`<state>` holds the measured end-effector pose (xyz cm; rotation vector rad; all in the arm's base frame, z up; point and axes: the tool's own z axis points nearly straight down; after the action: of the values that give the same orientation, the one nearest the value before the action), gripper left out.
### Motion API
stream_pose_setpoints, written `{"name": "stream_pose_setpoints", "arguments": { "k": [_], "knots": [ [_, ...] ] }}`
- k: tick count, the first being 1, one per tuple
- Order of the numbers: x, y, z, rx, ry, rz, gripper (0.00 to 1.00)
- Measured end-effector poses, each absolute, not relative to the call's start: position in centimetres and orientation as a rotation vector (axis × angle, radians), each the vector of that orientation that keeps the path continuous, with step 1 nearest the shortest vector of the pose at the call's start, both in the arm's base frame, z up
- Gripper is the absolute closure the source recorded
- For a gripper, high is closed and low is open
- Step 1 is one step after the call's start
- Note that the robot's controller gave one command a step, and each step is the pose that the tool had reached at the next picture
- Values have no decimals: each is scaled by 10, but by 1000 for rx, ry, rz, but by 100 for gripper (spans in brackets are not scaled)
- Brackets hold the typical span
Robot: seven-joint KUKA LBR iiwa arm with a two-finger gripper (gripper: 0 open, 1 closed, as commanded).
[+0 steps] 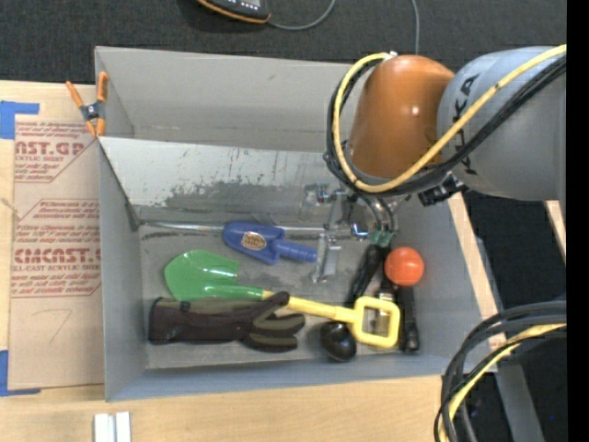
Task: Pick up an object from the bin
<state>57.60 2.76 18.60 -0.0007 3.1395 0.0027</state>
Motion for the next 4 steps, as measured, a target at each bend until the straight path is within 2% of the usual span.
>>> {"name": "stream_pose_setpoints", "arguments": {
  "k": [1, 2, 3, 4],
  "knots": [
    [576, 28, 186, 0, 3139, 3, 0],
    [573, 24, 127, 74, 3140, 6, 0],
    [556, 17, 114, 122, 3128, 8, 0],
    [558, 16, 114, 98, 3127, 8, 0]
  ]
}}
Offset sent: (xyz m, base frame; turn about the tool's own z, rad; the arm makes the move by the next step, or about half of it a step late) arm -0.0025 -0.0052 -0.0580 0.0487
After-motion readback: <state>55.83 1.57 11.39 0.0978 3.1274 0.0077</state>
